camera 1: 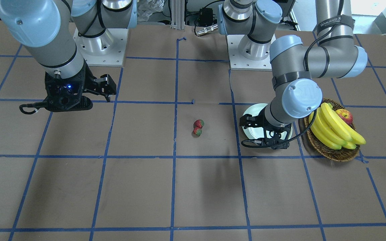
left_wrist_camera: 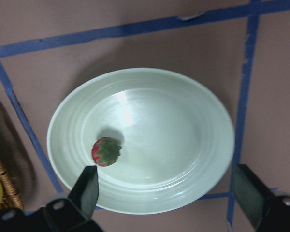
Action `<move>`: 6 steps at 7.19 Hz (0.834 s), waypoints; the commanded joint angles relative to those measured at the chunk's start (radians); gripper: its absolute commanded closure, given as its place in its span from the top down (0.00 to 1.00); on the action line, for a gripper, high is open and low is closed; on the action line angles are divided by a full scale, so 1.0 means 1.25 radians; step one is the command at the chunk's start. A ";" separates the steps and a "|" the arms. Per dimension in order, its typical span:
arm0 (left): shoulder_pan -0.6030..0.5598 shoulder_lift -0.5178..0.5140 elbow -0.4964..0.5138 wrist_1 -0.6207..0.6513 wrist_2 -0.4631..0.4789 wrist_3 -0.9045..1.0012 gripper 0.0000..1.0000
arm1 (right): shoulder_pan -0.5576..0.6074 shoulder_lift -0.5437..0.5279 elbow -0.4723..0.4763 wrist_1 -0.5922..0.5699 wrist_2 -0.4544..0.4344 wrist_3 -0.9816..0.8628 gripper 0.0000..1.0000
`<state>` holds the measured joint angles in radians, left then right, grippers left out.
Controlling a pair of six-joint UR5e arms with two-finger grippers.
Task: Collect all strawberries into plate
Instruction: 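Move the left gripper back over the two remaining strawberries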
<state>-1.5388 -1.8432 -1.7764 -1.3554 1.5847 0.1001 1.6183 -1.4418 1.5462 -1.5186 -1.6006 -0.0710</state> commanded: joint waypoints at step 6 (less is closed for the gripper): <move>-0.104 -0.117 -0.026 0.119 -0.322 -0.130 0.90 | -0.001 0.001 0.001 0.004 -0.001 -0.002 1.00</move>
<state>-1.6546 -1.9595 -1.7965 -1.2385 1.1974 -0.0625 1.6168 -1.4411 1.5465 -1.5137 -1.6027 -0.0730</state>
